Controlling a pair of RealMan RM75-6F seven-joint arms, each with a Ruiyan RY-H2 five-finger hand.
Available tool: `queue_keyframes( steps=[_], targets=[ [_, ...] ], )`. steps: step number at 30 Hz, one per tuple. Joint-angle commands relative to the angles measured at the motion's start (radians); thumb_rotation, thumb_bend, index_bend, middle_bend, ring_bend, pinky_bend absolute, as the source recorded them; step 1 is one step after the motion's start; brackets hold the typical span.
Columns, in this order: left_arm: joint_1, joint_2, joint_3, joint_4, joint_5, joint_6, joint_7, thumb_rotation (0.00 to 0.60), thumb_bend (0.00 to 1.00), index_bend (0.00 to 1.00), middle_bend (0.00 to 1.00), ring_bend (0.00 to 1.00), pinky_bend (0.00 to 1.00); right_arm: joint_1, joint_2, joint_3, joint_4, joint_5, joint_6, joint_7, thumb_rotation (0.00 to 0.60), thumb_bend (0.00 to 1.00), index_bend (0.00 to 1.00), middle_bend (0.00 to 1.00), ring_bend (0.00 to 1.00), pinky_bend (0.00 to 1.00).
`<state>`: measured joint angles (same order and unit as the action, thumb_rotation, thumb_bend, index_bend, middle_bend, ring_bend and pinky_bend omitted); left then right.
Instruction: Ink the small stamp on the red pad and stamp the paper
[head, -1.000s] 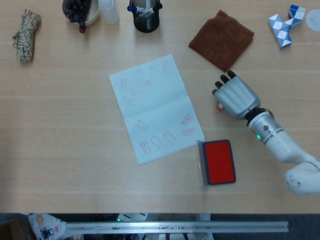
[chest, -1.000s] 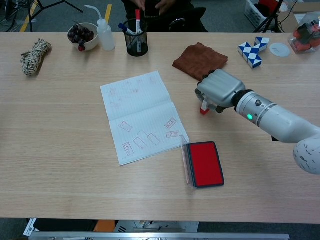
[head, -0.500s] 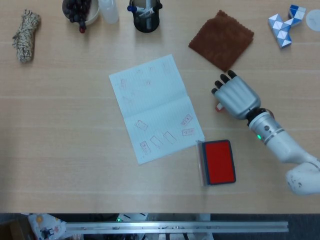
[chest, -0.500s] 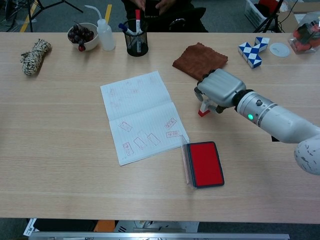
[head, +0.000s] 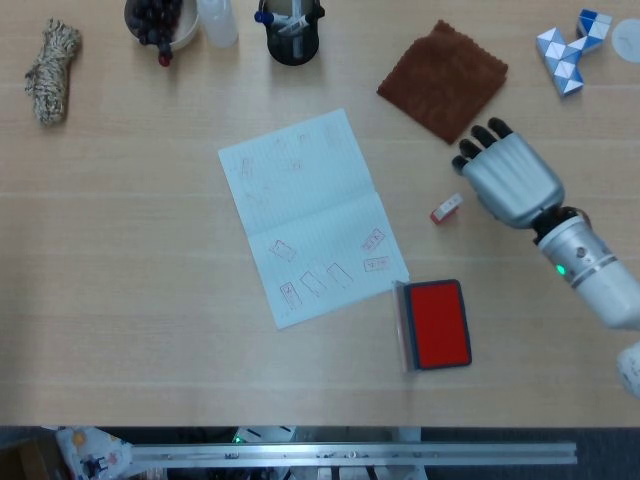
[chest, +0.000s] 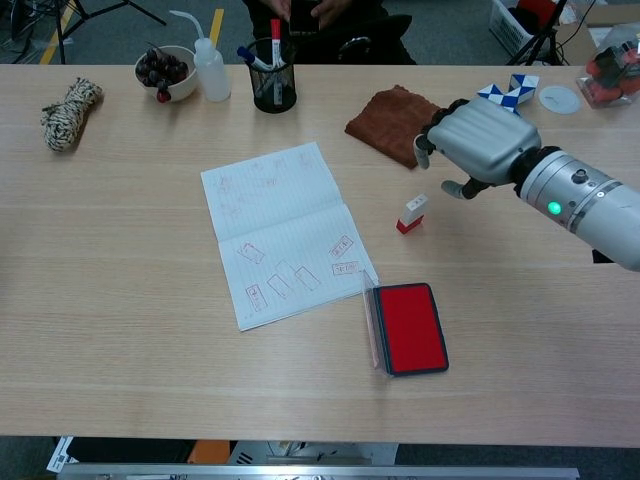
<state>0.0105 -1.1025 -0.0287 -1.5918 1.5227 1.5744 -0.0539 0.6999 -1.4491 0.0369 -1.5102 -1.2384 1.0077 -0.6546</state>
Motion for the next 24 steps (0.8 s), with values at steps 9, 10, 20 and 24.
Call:
queue_keyframes(
  steps=[9, 10, 20, 24],
  targets=[
    [-0.011, -0.031, -0.017, 0.011, 0.003, 0.013, 0.017, 0.600, 0.20, 0.16, 0.10, 0.15, 0.15, -0.170, 0.211, -0.015, -0.145, -0.065, 0.251, 0.063, 0.600, 0.30, 0.43, 0.41, 0.25, 0.23],
    [-0.012, -0.034, -0.019, 0.012, 0.004, 0.015, 0.018, 0.600, 0.20, 0.16, 0.10, 0.15, 0.15, -0.186, 0.224, -0.017, -0.149, -0.070, 0.272, 0.072, 0.600, 0.30, 0.43, 0.41, 0.25, 0.23],
    [-0.024, -0.037, -0.017, -0.010, 0.015, 0.005, 0.041, 0.600, 0.20, 0.16, 0.10, 0.15, 0.15, -0.361, 0.334, -0.049, -0.170, -0.129, 0.458, 0.207, 0.600, 0.30, 0.43, 0.41, 0.25, 0.23],
    [-0.029, -0.033, -0.013, -0.023, 0.022, 0.000, 0.053, 0.600, 0.20, 0.16, 0.10, 0.15, 0.15, -0.407, 0.361, -0.063, -0.174, -0.150, 0.491, 0.230, 0.600, 0.30, 0.43, 0.41, 0.25, 0.23]
  ],
)
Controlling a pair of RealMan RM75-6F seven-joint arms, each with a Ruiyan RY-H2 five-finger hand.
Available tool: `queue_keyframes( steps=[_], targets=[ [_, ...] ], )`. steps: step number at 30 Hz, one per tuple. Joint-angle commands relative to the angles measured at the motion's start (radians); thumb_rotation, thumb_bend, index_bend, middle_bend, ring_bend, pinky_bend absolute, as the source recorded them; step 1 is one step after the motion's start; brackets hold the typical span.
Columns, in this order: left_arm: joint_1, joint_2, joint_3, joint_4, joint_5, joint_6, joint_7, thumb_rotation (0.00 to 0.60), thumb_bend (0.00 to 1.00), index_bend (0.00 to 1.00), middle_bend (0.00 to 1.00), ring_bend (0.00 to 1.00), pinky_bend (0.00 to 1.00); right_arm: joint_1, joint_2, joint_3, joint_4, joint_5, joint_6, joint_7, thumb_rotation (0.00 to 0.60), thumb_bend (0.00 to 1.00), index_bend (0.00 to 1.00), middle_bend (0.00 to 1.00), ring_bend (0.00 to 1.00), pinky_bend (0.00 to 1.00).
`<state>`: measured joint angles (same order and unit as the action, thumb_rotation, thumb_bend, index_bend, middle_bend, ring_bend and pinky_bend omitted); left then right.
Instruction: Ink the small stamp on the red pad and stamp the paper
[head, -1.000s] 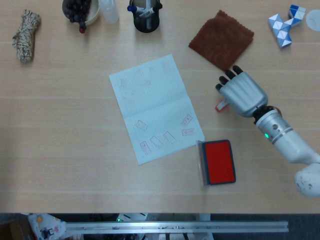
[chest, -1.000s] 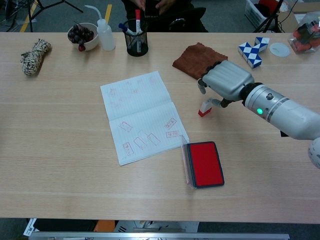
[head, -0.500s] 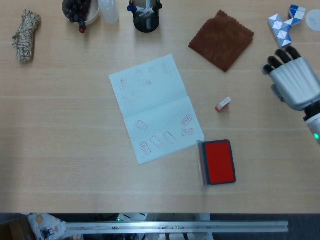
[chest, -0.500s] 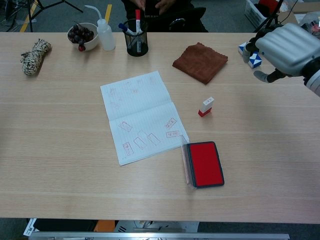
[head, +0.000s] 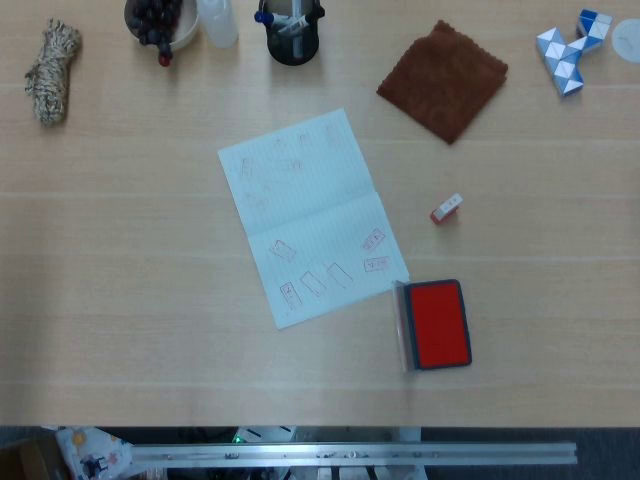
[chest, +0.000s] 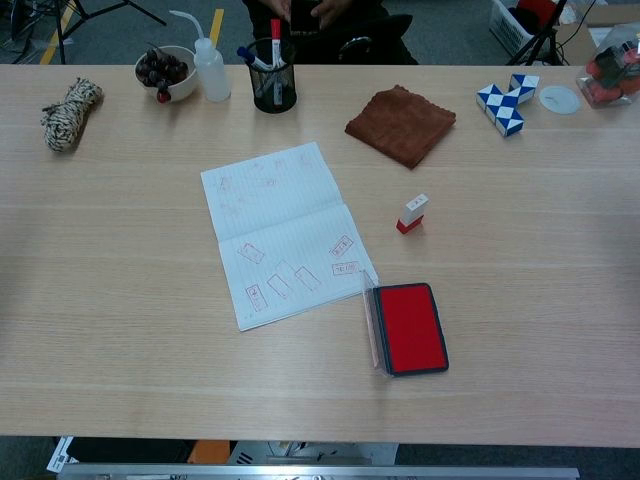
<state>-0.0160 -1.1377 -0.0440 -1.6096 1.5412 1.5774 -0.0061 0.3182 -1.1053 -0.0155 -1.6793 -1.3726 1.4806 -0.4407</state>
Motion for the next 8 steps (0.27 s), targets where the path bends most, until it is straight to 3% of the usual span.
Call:
queue_keyframes(
  steps=[1, 8],
  targets=[
    [-0.004, 0.003, 0.003, -0.009, 0.006, -0.004, 0.008, 0.600, 0.20, 0.16, 0.10, 0.15, 0.15, -0.034, 0.021, -0.013, -0.005, -0.020, 0.023, 0.021, 0.600, 0.30, 0.43, 0.41, 0.25, 0.23],
    [-0.011, 0.004, 0.005, -0.024, 0.010, -0.012, 0.022, 0.600, 0.20, 0.16, 0.10, 0.15, 0.15, -0.071, 0.038, -0.004, -0.003, -0.029, 0.027, 0.049, 0.600, 0.30, 0.43, 0.41, 0.25, 0.23]
  ],
)
